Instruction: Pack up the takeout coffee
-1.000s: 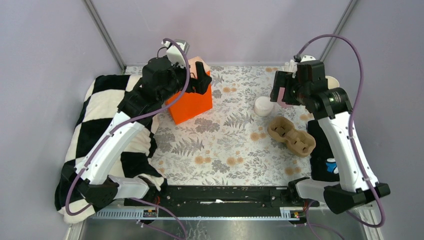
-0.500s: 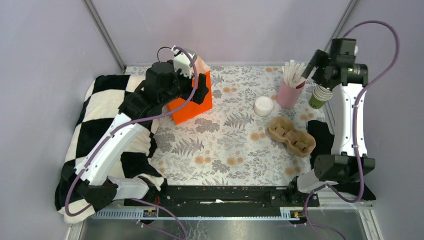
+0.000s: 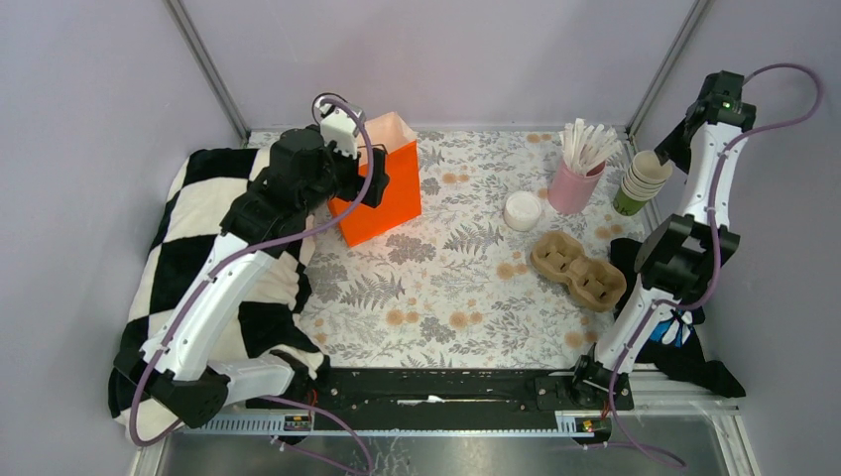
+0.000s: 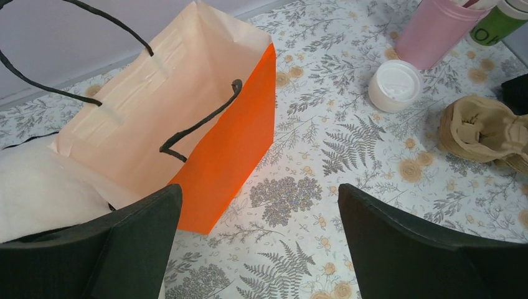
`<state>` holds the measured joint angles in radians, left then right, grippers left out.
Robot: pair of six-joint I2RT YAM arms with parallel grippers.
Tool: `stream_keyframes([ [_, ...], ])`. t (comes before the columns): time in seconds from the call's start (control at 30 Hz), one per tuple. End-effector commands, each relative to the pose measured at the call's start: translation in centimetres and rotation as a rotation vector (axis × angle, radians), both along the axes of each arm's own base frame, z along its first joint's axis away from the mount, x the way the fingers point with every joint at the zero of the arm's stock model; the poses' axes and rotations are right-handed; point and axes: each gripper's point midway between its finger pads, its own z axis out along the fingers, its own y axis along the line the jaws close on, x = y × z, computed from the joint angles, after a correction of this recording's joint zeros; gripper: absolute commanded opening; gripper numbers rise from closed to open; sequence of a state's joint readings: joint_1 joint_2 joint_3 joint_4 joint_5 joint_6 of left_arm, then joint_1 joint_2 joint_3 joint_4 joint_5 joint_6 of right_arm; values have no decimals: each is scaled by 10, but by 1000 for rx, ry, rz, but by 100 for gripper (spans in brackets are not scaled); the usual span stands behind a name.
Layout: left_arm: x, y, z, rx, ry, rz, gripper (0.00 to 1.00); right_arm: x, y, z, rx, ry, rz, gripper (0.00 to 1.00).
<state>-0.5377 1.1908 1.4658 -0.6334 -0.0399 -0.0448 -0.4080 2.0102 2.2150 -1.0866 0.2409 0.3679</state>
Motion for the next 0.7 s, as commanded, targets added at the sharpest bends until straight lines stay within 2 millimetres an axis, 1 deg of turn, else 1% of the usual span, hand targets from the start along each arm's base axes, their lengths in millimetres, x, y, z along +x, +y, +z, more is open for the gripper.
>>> stream_keyframes([
  [0.0,13,-9,21,-42,-51,-12,99,2,-8,-12,-14,53,-44,67],
  [0.03,15,-13,17,-45,-42,-21,99,3,-10,-18,-13,61,-50,66],
  [0.1,19,-16,13,-45,-32,-22,99,8,-11,-24,-10,58,-46,64],
  [0.2,25,-19,9,-44,-22,-19,99,9,-13,-30,-14,74,-47,62],
  [0.27,25,-24,8,-57,-12,-41,99,8,-15,-34,-17,90,-50,59],
  [0.33,27,-25,5,-60,-2,-43,99,9,-15,-36,-17,90,-52,56],
  [0.5,35,-24,-2,-59,12,-35,99,19,-14,-38,4,65,-42,49],
  [0.67,37,-24,-4,-61,16,-32,99,27,-12,-38,23,44,-39,42],
])
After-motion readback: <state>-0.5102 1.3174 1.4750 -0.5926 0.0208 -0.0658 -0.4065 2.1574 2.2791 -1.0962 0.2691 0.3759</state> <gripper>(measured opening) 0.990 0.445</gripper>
